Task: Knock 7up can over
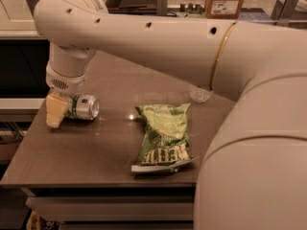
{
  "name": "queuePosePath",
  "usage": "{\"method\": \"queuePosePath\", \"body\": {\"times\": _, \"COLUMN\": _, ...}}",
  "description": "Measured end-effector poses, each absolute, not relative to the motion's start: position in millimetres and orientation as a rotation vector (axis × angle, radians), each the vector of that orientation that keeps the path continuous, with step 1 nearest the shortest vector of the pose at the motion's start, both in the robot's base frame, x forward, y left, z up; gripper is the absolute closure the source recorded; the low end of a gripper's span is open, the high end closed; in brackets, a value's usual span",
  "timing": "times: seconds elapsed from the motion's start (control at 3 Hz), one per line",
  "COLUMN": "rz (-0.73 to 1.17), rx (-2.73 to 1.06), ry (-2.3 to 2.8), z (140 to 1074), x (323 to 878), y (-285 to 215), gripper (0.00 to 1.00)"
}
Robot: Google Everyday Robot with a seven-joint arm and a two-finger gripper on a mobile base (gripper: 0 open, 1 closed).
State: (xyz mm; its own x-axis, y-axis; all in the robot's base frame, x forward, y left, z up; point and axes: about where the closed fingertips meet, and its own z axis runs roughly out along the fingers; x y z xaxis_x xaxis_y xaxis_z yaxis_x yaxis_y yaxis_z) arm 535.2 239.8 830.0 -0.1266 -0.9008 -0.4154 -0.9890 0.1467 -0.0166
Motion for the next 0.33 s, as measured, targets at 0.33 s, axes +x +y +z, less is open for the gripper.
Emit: {"method": "queuePosePath", "body": {"times": 0.33, "rz": 0.378, "rx": -1.822, "ry": 2.103, "z": 829.9, "x": 535.0, "y": 240.0, "gripper": 0.0}}
